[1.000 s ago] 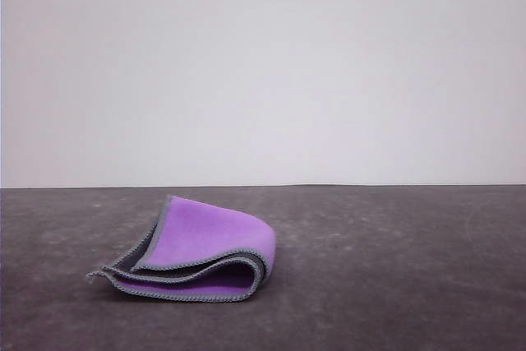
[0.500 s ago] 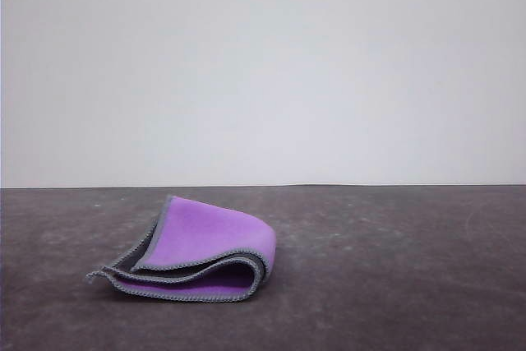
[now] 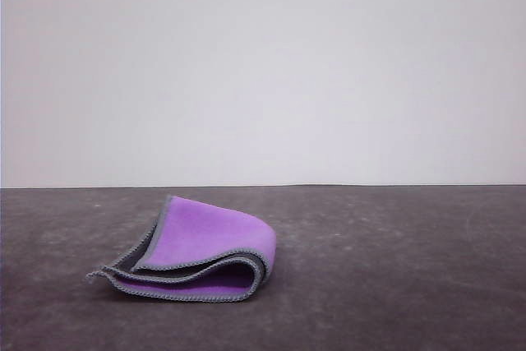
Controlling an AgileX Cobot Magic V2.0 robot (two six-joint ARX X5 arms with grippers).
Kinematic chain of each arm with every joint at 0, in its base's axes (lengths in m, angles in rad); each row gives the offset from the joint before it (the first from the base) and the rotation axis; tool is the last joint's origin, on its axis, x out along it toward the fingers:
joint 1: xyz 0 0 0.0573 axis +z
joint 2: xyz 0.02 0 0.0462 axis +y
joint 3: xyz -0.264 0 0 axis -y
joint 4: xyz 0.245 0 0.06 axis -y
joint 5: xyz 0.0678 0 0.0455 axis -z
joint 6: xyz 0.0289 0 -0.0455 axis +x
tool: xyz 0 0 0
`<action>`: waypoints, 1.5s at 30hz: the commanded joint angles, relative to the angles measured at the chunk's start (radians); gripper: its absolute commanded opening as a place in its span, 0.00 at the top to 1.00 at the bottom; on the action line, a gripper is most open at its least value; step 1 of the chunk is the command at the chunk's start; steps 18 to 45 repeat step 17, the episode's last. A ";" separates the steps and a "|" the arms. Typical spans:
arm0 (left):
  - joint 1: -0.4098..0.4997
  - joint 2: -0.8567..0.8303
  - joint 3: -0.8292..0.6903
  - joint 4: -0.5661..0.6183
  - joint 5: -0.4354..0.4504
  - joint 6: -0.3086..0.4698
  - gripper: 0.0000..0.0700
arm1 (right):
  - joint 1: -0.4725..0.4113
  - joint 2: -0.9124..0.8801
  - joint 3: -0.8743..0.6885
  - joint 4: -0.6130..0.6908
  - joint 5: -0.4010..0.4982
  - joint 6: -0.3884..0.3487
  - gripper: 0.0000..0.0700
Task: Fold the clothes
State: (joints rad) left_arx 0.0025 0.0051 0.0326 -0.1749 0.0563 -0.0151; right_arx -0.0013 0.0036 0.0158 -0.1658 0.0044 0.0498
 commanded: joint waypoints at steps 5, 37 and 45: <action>0.001 -0.002 -0.020 0.016 -0.001 0.000 1.00 | 0.000 0.000 -0.004 0.008 0.004 0.010 0.98; 0.001 -0.002 -0.020 0.016 -0.001 0.000 1.00 | 0.000 0.000 -0.004 0.008 0.004 0.010 0.98; 0.001 -0.002 -0.020 0.016 -0.001 0.000 1.00 | 0.000 0.000 -0.004 0.008 0.004 0.010 0.98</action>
